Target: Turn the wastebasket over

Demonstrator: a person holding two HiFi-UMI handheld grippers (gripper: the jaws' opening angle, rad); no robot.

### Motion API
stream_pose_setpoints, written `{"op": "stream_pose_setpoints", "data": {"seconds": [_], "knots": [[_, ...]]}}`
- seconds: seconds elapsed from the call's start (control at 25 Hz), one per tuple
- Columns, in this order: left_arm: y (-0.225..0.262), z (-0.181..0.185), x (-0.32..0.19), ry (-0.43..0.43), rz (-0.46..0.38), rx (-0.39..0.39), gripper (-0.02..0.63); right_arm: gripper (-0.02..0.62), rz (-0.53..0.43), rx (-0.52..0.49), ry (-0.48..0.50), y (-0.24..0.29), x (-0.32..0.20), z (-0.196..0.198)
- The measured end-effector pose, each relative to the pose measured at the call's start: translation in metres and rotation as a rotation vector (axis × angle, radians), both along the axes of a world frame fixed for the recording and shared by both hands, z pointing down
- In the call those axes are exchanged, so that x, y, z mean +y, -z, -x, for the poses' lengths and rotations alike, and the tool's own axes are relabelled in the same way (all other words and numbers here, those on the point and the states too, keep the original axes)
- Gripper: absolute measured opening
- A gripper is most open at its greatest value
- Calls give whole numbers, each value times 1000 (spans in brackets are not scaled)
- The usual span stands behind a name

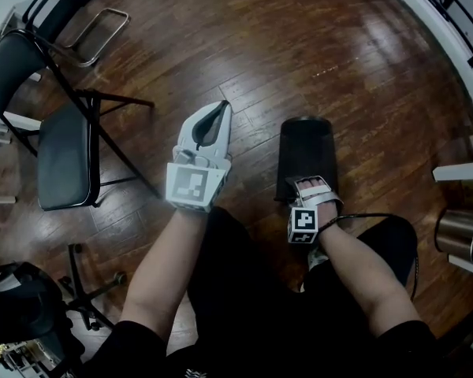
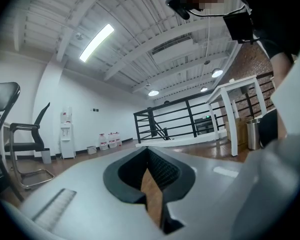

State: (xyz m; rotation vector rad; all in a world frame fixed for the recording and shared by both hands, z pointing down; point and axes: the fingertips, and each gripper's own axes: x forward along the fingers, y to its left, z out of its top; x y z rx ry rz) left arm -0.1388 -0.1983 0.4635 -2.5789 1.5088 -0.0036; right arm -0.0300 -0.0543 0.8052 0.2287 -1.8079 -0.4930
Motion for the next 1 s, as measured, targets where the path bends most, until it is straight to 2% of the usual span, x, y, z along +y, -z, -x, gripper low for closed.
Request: {"op": "stream_pose_setpoints", "data": {"seconds": [0.2,0.36,0.44,0.56,0.64,0.72,0.76,0.84,0.92,1.0], "knots": [[-2,1,2,10,-2,1,0,265,38,21,27,-5,11,-3],[-2,1,4,15,-6,8,0,317,2,84,48,-8,16,-19],[2,-4,8,-3,-13,29,0,335,-30,132,28,-4,11,-34],[17,-30,26,-103,-29,105,0,375,-35,180,-59,-5,-1,-62],[21,-64,46,-233,-20,163,0,420,-26,218,-112,-12,-7,-81],[17,-96,70,-348,2,178,0,451,-32,235,-140,-16,-11,-88],[12,-107,82,-389,13,159,0,453,-37,228,-144,-16,-12,-87],[-3,-119,98,-441,33,73,0,453,-43,192,-132,-15,-15,-77],[-16,-122,102,-452,48,-16,0,451,-49,162,-116,-15,-16,-68],[-21,-117,100,-436,49,-62,0,446,-56,150,-112,-16,-15,-64]]}}
